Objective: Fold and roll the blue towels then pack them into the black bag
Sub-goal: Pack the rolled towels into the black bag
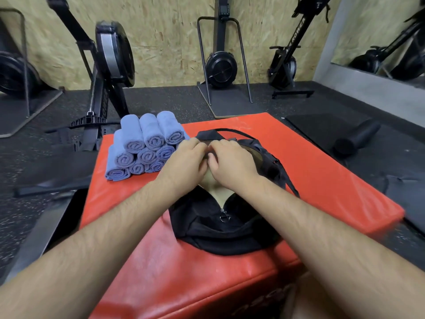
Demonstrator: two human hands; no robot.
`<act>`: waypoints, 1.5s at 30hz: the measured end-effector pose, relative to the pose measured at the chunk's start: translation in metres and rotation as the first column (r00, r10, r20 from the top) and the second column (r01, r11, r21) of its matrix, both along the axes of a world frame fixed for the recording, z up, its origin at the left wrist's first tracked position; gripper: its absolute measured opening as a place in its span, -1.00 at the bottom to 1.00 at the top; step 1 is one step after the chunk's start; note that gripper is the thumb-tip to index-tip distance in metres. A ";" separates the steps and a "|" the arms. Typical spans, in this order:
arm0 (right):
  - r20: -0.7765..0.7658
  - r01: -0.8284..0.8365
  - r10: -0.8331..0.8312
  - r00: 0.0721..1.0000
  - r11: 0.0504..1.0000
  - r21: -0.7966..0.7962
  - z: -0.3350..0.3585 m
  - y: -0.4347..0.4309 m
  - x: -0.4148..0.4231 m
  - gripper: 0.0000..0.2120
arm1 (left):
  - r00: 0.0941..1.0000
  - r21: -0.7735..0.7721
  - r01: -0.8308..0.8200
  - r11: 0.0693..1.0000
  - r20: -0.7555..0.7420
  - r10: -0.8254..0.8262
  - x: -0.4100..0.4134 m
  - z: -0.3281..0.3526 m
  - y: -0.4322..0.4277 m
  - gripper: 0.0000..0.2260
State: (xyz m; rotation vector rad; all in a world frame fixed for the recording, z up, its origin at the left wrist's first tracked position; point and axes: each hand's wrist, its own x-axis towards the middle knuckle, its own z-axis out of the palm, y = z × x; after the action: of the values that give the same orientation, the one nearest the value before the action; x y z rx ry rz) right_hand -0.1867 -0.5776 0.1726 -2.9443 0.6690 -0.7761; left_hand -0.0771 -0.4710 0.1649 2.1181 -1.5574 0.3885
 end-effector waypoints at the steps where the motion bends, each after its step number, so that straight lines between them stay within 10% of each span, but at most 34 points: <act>1: 0.014 -0.024 0.025 1.000 0.998 -0.051 0.008 0.006 0.004 -0.78 | 1.000 -0.044 -0.011 0.999 0.000 0.011 0.004 0.006 0.004 -0.88; 9: 0.029 -0.107 0.114 0.993 0.978 -0.181 0.032 0.016 0.086 -0.89 | 0.983 -0.084 -0.175 0.981 0.042 0.179 0.062 0.032 0.019 -0.89; 22: -0.263 0.123 0.001 0.965 0.884 0.452 0.011 -0.026 0.216 -0.60 | 0.924 0.219 -0.381 0.898 0.076 0.374 0.138 0.020 -0.018 -0.87; 30: 0.028 0.054 -0.119 0.993 0.634 0.771 0.027 -0.040 0.189 -0.52 | 0.860 0.117 -0.350 0.930 -0.353 0.368 0.133 0.027 -0.036 -0.69; 37: 0.439 -0.345 -0.124 0.890 0.445 0.826 0.043 -0.012 0.088 -0.69 | 0.580 -0.195 -0.213 0.957 -0.814 -0.037 0.069 0.072 -0.028 -0.41; 41: 0.319 -0.120 -0.166 0.933 0.692 0.712 0.033 -0.017 0.010 -0.65 | 0.665 -0.032 -0.073 0.997 -0.747 0.025 0.035 0.062 -0.016 -0.52; 45: 0.116 -0.102 0.086 0.990 0.985 0.138 0.024 -0.037 -0.049 -0.31 | 0.802 0.141 0.125 0.982 -0.598 -0.016 0.002 0.036 -0.003 -0.61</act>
State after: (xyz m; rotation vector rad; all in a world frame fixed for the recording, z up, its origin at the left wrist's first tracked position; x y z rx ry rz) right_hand -0.2356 -0.6145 0.1970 -2.7586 0.5486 -0.8356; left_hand -0.0750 -0.4738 0.2011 2.0152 -1.3104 -0.4323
